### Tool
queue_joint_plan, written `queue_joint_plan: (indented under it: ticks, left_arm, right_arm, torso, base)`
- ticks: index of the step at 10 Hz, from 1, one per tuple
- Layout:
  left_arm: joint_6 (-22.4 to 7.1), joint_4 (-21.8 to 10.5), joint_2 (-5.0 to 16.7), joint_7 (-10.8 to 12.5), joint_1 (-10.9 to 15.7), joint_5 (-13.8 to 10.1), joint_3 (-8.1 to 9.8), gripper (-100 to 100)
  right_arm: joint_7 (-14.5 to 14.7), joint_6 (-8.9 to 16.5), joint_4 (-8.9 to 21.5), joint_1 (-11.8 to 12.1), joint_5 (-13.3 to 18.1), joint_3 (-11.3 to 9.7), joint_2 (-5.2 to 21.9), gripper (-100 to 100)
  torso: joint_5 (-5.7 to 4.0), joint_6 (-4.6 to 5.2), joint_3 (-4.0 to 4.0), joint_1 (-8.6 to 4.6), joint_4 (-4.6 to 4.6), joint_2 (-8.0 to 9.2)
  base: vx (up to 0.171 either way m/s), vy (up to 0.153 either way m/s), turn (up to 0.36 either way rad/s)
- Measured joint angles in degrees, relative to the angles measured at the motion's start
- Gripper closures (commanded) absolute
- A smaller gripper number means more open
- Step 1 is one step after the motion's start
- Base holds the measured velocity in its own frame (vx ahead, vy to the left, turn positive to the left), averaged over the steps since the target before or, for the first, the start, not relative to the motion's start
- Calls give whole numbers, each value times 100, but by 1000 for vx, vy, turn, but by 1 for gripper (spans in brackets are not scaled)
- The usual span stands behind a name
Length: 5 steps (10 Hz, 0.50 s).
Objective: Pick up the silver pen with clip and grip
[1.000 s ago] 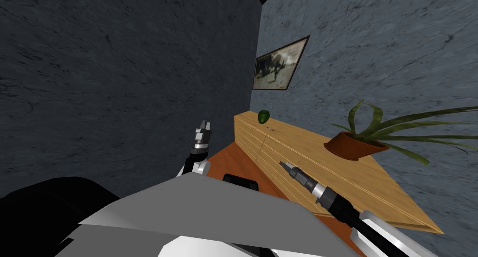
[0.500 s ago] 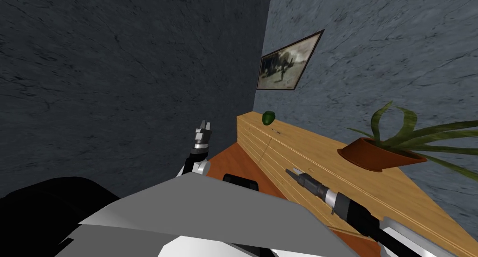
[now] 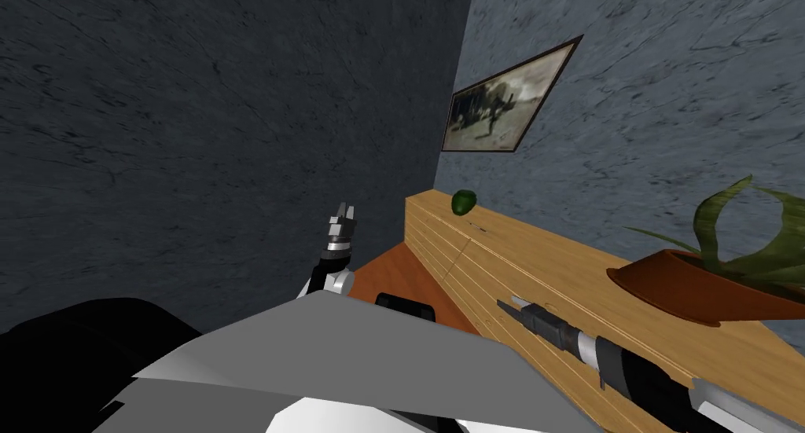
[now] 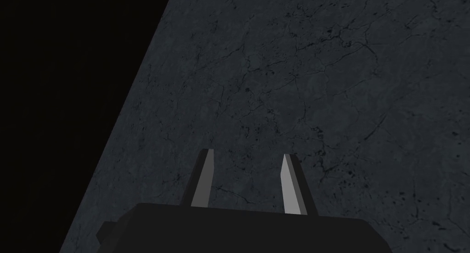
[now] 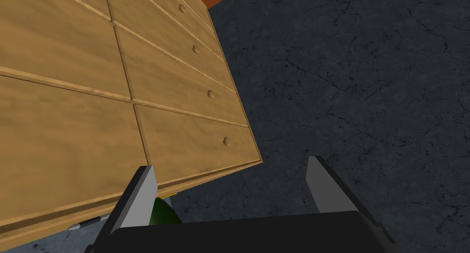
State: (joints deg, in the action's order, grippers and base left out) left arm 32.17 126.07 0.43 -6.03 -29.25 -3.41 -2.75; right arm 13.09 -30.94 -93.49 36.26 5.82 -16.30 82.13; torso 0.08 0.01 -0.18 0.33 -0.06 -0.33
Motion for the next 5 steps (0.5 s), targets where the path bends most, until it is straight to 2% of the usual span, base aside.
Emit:
queue_joint_plan:
  ticks: [1, 3, 4, 5]
  left_arm:
    - [0, 0, 0, 0, 0, 0, -1, 0]
    - [0, 0, 0, 0, 0, 0, -1, 0]
    - [0, 0, 0, 0, 0, 0, 0, 0]
    - [0, 0, 0, 0, 0, 0, 0, 0]
  right_arm:
    - [45, -20, 106, 116, 40, -12, 190, -100]
    - [68, -17, 273, 159, 135, -120, 546, -100]
    - [70, -79, 496, 52, 231, -255, 616, -100]
    - [122, -122, 643, 157, 283, -293, 728, -100]
  torso:
    - [1, -2, -4, 9, -1, -8]
    - [1, -3, -2, 9, -1, -3]
    - [0, 2, -1, 2, 0, -1]
    - [-1, -1, -3, 1, -1, -6]
  base:
    - [82, 87, 65]
    - [87, 93, 115]
    - [107, 79, 126]
    - [112, 71, 72]
